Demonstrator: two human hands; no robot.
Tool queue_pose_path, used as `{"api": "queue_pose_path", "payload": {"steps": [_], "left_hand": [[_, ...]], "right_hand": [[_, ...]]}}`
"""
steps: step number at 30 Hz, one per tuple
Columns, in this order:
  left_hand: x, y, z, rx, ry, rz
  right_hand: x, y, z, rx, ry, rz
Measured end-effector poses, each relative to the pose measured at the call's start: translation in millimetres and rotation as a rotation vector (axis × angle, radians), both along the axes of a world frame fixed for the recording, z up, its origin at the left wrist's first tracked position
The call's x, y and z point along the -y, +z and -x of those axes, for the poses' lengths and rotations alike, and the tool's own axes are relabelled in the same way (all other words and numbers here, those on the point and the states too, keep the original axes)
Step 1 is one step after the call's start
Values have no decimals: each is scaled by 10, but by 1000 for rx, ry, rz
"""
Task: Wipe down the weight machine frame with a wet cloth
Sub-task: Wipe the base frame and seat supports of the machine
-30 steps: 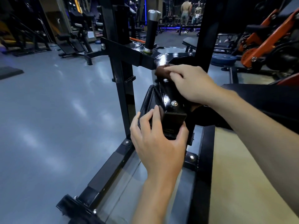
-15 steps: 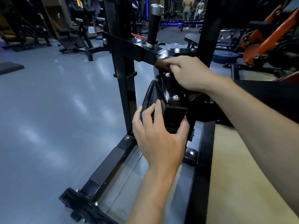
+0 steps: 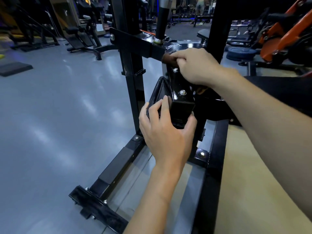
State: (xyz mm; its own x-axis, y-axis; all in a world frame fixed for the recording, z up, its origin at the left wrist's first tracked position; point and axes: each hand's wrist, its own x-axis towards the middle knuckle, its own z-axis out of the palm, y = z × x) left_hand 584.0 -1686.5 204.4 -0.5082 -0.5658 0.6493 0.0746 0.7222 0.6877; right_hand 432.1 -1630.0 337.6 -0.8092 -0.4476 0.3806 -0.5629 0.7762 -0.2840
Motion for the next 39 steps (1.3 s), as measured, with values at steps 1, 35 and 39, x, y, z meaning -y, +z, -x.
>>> {"api": "queue_pose_path", "payload": {"steps": [1, 35, 39], "left_hand": [[0, -4, 3, 0, 4, 6], [-748, -575, -197, 481, -667, -112], [-734, -470, -157, 433, -621, -686]], "right_hand": [[-93, -60, -100, -26, 28, 10], [-1711, -1738, -1268, 1307, 9, 1541], [-1788, -1739, -1252, 1271, 5, 1373]]}}
